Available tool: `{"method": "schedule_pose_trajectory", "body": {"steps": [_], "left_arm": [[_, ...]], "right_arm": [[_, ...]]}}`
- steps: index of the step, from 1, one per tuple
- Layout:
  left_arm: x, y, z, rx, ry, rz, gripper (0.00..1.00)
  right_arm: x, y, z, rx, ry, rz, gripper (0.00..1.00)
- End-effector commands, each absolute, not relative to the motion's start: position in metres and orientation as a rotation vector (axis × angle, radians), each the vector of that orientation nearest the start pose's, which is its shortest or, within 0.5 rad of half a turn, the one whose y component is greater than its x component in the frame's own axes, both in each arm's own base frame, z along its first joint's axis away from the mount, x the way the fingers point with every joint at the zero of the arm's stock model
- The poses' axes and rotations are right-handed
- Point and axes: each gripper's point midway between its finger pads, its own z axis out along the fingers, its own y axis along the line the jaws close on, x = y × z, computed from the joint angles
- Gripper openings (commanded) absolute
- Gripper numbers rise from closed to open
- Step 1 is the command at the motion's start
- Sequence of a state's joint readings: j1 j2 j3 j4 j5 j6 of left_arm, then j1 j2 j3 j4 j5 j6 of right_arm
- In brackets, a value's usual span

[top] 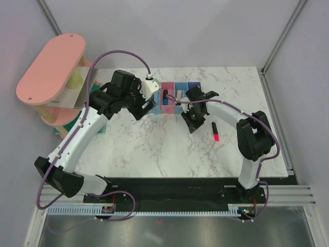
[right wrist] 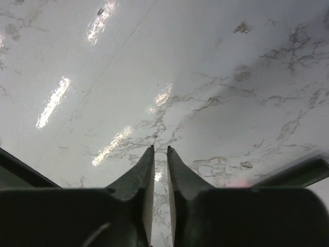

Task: Sort the stationery into containers
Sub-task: Pick up the pen from the center of the board.

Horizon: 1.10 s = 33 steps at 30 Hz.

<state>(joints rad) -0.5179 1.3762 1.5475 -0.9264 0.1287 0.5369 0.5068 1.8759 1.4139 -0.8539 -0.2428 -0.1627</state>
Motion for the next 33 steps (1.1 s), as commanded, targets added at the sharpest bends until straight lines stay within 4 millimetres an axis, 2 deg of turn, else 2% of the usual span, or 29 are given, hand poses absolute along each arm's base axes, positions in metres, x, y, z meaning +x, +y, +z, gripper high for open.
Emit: {"method": "schedule_pose_trajectory", "body": {"steps": [1,3,7,8,9,10,11,15,20,29,33], "left_arm": [[0.310,-0.177,0.289,1.224,1.914,-0.113,0.86],[0.309,-0.176,0.288,1.224,1.917,-0.112,0.86],[0.307,-0.176,0.284,1.236,1.918,-0.116,0.86],[0.306,-0.176,0.285,1.238,1.915,-0.119,0.86],[0.306,-0.176,0.284,1.238,1.916,-0.117,0.86],[0.306,-0.176,0.285,1.238,1.913,-0.119,0.86],[0.306,-0.175,0.286,1.236,1.912,-0.117,0.86],[0.305,-0.176,0.284,1.239,1.912,-0.122,0.86],[0.303,-0.176,0.286,1.229,1.913,-0.134,0.86],[0.300,-0.173,0.284,1.225,1.918,-0.131,0.86],[0.300,-0.173,0.285,1.226,1.913,-0.129,0.86]], "right_arm": [[0.330,0.202,0.087,-0.945,2.630,0.288,0.34],[0.338,0.186,0.094,-0.855,2.618,0.211,0.43],[0.351,0.152,0.099,-0.696,2.621,0.140,0.74],[0.356,0.138,0.103,-0.641,2.619,0.124,0.77],[0.354,0.129,0.098,-0.615,2.635,0.117,0.81],[0.355,0.122,0.099,-0.590,2.634,0.115,0.95],[0.356,0.110,0.096,-0.545,2.651,0.104,0.98],[0.342,0.089,0.079,-0.493,2.710,0.098,0.98],[0.334,0.081,0.058,-0.456,2.735,0.085,0.98],[0.324,0.077,0.019,-0.430,2.813,0.061,0.85],[0.322,0.077,0.008,-0.429,2.842,0.067,0.74]]}}
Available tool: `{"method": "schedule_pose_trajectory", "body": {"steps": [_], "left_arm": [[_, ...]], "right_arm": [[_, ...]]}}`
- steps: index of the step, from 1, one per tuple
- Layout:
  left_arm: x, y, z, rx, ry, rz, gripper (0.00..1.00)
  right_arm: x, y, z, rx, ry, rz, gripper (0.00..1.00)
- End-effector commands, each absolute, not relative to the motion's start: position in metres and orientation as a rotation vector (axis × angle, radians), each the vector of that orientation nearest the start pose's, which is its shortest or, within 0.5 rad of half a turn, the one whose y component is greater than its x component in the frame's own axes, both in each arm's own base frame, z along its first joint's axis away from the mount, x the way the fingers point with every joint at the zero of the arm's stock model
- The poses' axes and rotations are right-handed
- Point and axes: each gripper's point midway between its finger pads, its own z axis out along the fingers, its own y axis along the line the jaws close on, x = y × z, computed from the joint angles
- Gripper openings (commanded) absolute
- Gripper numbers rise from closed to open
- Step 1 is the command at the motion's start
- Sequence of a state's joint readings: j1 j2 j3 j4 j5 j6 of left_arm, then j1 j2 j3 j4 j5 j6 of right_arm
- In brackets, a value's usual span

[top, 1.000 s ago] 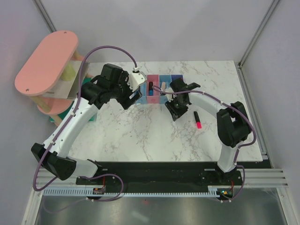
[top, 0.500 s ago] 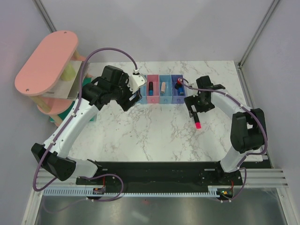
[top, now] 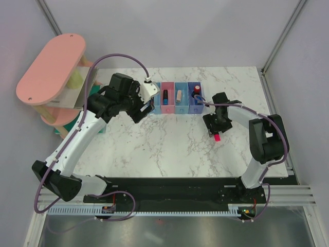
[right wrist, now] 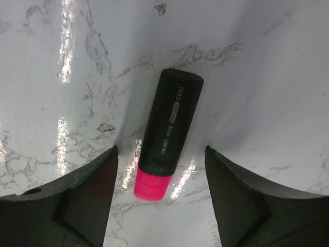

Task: Sort the stationery into containers
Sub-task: Pick up the pen from the center of the board, then place the pen in the storage box.

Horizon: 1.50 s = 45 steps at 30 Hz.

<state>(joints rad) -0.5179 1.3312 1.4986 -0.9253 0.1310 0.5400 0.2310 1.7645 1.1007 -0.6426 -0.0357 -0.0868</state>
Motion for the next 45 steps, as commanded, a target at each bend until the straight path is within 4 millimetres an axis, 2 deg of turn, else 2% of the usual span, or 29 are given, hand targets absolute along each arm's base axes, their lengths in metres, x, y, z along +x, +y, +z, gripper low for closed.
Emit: {"method": "schedule_pose_trajectory", "body": {"steps": [1,2,3,5,6,7,8,9,14,19,24,27,28,30,31,33,34,35,36,37,38,39,40,41,42,43,44,45], "left_arm": [[0.301,-0.174,0.285,1.227,1.915,-0.127,0.86],[0.301,-0.174,0.286,1.225,1.912,-0.127,0.86],[0.301,-0.174,0.287,1.224,1.911,-0.127,0.86],[0.301,-0.174,0.288,1.222,1.909,-0.129,0.86],[0.301,-0.175,0.288,1.222,1.910,-0.132,0.86],[0.301,-0.175,0.288,1.224,1.909,-0.131,0.86],[0.302,-0.174,0.288,1.222,1.911,-0.130,0.86],[0.302,-0.174,0.288,1.222,1.911,-0.126,0.86],[0.302,-0.174,0.290,1.220,1.906,-0.123,0.86],[0.301,-0.173,0.289,1.223,1.908,-0.122,0.86],[0.299,-0.172,0.286,1.227,1.913,-0.120,0.86],[0.300,-0.171,0.285,1.228,1.915,-0.112,0.86],[0.300,-0.170,0.285,1.224,1.915,-0.109,0.86],[0.299,-0.168,0.283,1.216,1.925,-0.098,0.86],[0.298,-0.166,0.284,1.212,1.923,-0.095,0.86],[0.298,-0.163,0.284,1.189,1.932,-0.081,0.86],[0.297,-0.162,0.285,1.179,1.930,-0.082,0.86],[0.295,-0.160,0.285,1.157,1.936,-0.089,0.87],[0.294,-0.160,0.285,1.145,1.940,-0.097,0.87],[0.292,-0.160,0.286,1.127,1.942,-0.111,0.87],[0.289,-0.159,0.283,1.097,1.964,-0.132,0.90],[0.287,-0.159,0.282,1.082,1.974,-0.155,0.91],[0.286,-0.159,0.279,1.065,1.991,-0.164,0.91],[0.285,-0.158,0.277,1.029,2.018,-0.180,0.90],[0.283,-0.157,0.276,1.015,2.026,-0.186,0.90],[0.283,-0.156,0.276,1.005,2.033,-0.188,0.91],[0.281,-0.156,0.274,1.008,2.035,-0.191,0.91],[0.278,-0.155,0.277,1.009,2.018,-0.192,0.92]], "right_arm": [[0.321,0.077,0.004,-0.431,2.855,0.067,0.72],[0.322,0.077,0.002,-0.436,2.858,0.069,0.68],[0.321,0.078,0.000,-0.435,2.866,0.071,0.57],[0.319,0.077,-0.005,-0.435,2.884,0.071,0.42],[0.319,0.078,-0.007,-0.436,2.889,0.076,0.21],[0.319,0.077,-0.008,-0.434,2.894,0.073,0.11],[0.319,0.078,-0.009,-0.437,2.895,0.073,0.03],[0.319,0.077,-0.009,-0.432,2.896,0.073,0.00],[0.318,0.078,-0.003,-0.427,2.881,0.080,0.00],[0.321,0.088,0.030,-0.431,2.811,0.157,0.00],[0.331,0.106,0.081,-0.462,2.694,0.291,0.00],[0.346,0.119,0.117,-0.480,2.607,0.347,0.00],[0.357,0.123,0.135,-0.483,2.554,0.349,0.00],[0.368,0.129,0.152,-0.483,2.504,0.359,0.00],[0.379,0.137,0.170,-0.491,2.452,0.375,0.00],[0.393,0.147,0.179,-0.471,2.427,0.405,0.00],[0.404,0.156,0.196,-0.469,2.380,0.425,0.00],[0.410,0.164,0.201,-0.470,2.360,0.455,0.00],[0.419,0.170,0.195,-0.468,2.369,0.471,0.00],[0.428,0.185,0.208,-0.461,2.334,0.504,0.00],[0.436,0.194,0.211,-0.465,2.318,0.519,0.00],[0.445,0.203,0.198,-0.474,2.339,0.531,0.00],[0.452,0.219,0.210,-0.497,2.297,0.556,0.00],[0.459,0.229,0.210,-0.506,2.285,0.576,0.00],[0.466,0.241,0.192,-0.524,2.310,0.592,0.00],[0.475,0.250,0.202,-0.518,2.275,0.615,0.00],[0.483,0.258,0.202,-0.519,2.254,0.635,0.00],[0.489,0.267,0.188,-0.519,2.267,0.667,0.00]]}}
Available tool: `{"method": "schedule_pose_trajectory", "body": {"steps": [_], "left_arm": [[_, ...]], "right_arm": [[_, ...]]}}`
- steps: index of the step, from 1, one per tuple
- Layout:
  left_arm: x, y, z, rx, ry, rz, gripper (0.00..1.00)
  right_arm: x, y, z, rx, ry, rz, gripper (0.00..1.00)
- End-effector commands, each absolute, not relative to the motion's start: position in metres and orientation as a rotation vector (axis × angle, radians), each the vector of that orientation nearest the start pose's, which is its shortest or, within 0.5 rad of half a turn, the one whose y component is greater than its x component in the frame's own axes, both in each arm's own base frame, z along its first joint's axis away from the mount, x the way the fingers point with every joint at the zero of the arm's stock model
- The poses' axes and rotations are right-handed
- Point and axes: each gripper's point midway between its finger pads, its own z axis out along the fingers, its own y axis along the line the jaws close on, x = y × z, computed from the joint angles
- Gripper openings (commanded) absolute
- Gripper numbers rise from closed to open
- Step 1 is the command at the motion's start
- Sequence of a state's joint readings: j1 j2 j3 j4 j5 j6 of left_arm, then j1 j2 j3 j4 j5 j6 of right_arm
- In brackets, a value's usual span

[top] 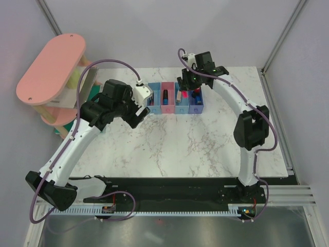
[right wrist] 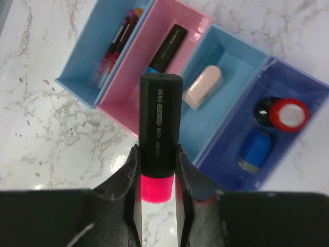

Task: Sort the stationery into containers
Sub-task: Place the pen in the storage box.

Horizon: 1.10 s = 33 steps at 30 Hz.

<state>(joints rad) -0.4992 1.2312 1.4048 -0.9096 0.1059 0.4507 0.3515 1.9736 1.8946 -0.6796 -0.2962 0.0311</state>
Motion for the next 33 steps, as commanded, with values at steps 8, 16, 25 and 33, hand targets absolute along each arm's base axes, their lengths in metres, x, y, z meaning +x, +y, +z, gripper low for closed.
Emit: {"method": "schedule_pose_trajectory", "body": {"steps": [8,16,25,33], "left_arm": [[0.278,-0.153,0.281,1.049,1.987,-0.168,0.97],[0.284,-0.159,0.276,1.069,1.998,-0.184,0.97],[0.286,-0.162,0.281,1.077,1.976,-0.195,0.98],[0.284,-0.162,0.286,1.076,1.957,-0.197,0.98]], "right_arm": [[0.531,0.316,0.182,-0.485,2.165,0.815,0.00],[0.544,0.332,0.155,-0.461,2.167,0.855,0.00],[0.534,0.330,0.119,-0.431,2.223,0.844,0.03],[0.525,0.326,0.093,-0.446,2.273,0.808,0.07]]}}
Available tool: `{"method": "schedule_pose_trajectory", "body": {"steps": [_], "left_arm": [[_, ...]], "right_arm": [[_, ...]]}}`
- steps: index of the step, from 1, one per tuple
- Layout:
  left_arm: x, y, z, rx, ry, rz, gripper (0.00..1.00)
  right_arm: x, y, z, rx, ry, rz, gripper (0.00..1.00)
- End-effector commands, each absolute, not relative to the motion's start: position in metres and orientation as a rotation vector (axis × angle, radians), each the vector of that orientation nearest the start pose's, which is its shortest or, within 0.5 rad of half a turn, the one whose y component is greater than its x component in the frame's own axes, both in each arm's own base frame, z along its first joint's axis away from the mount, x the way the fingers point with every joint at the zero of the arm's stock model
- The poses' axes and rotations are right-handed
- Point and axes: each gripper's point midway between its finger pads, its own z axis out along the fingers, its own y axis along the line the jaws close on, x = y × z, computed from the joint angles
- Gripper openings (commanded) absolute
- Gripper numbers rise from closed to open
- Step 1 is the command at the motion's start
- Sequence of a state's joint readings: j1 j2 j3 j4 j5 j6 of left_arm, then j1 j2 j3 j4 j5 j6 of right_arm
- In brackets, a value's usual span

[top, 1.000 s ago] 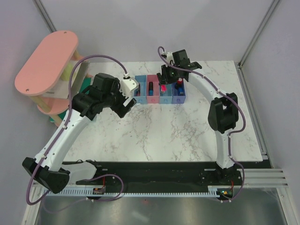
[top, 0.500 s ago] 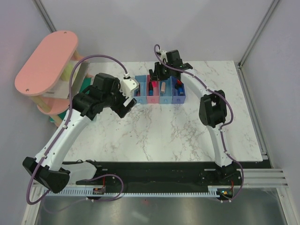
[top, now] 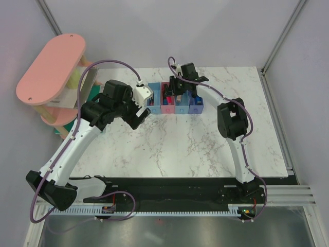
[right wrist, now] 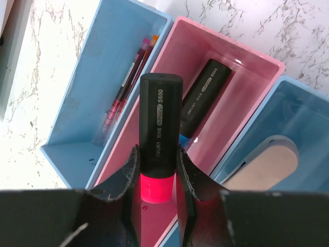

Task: Sort the stationery into containers
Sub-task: Place the pen in the storage box, then reset both arms

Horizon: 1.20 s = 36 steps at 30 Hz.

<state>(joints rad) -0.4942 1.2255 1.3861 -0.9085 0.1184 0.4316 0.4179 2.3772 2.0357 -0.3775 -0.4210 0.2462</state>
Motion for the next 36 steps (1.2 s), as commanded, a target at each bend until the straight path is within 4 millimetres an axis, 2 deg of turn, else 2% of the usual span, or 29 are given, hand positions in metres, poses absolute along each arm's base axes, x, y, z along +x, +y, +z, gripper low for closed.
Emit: {"method": "schedule_pose_trajectory", "body": {"steps": [1,3,4,9,14,18,23,26,27,29,30,32,33,35,36], "left_arm": [[0.284,-0.162,0.286,1.076,1.957,-0.199,0.98],[0.284,-0.162,0.285,1.076,1.955,-0.199,0.98],[0.283,-0.162,0.284,1.075,1.959,-0.202,0.98],[0.282,-0.162,0.284,1.077,1.952,-0.204,0.98],[0.281,-0.162,0.285,1.077,1.947,-0.207,0.98],[0.280,-0.164,0.283,1.077,1.945,-0.219,0.98],[0.283,-0.167,0.284,1.071,1.933,-0.227,0.98],[0.290,-0.169,0.287,1.050,1.911,-0.219,0.98],[0.293,-0.169,0.285,1.039,1.917,-0.217,0.98],[0.302,-0.172,0.286,1.011,1.904,-0.211,0.98],[0.306,-0.172,0.283,0.995,1.910,-0.213,0.98],[0.314,-0.177,0.278,0.981,1.916,-0.225,0.98],[0.317,-0.178,0.277,0.979,1.915,-0.224,0.98],[0.324,-0.181,0.270,0.980,1.927,-0.225,0.98],[0.328,-0.183,0.268,0.979,1.926,-0.225,0.98]], "right_arm": [[0.526,0.324,0.093,-0.445,2.274,0.800,0.09],[0.526,0.324,0.093,-0.452,2.272,0.794,0.13],[0.526,0.324,0.092,-0.453,2.273,0.794,0.20],[0.523,0.328,0.090,-0.474,2.271,0.794,0.39],[0.521,0.330,0.096,-0.495,2.257,0.785,0.45],[0.521,0.331,0.107,-0.508,2.237,0.771,0.57],[0.519,0.329,0.124,-0.534,2.208,0.758,0.58],[0.518,0.324,0.146,-0.568,2.164,0.719,0.60],[0.516,0.321,0.163,-0.584,2.133,0.702,0.62],[0.517,0.314,0.181,-0.615,2.098,0.649,0.65],[0.513,0.307,0.195,-0.658,2.074,0.604,0.69],[0.511,0.294,0.206,-0.701,2.054,0.513,0.75],[0.506,0.286,0.218,-0.745,2.035,0.464,0.76],[0.502,0.269,0.221,-0.772,2.042,0.368,0.84],[0.496,0.259,0.230,-0.802,2.034,0.311,0.86]]}}
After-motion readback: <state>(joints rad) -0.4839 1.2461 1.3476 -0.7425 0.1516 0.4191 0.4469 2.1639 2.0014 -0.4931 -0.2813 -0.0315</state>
